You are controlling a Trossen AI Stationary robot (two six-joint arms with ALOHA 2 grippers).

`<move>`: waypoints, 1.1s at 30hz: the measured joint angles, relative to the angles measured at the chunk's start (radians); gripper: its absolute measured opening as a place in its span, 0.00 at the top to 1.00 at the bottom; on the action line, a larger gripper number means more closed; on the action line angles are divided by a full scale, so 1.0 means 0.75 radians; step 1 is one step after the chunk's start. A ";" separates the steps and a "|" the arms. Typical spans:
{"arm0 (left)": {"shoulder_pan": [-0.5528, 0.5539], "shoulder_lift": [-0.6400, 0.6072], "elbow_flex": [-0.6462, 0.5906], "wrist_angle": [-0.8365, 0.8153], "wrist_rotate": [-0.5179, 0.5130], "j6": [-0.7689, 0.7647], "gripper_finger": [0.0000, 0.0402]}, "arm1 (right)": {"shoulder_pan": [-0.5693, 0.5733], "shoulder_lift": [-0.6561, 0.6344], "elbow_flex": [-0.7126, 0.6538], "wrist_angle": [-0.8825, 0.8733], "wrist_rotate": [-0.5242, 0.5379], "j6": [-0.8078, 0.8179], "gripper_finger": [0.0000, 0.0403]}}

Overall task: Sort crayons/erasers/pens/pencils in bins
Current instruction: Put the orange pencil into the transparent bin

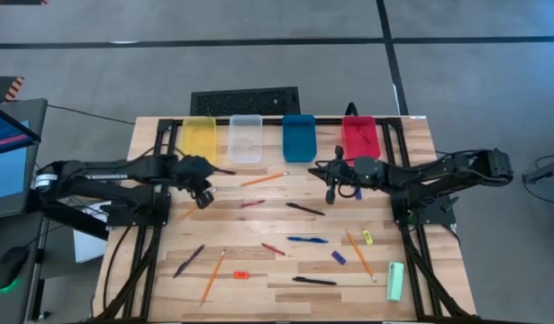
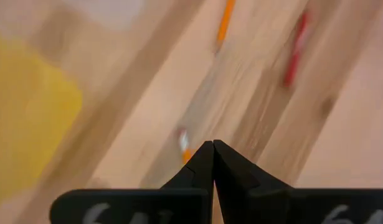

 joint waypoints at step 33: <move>0.218 0.616 -0.029 0.144 0.191 0.155 0.75 | 0.007 0.000 0.001 -0.040 -0.001 0.003 0.99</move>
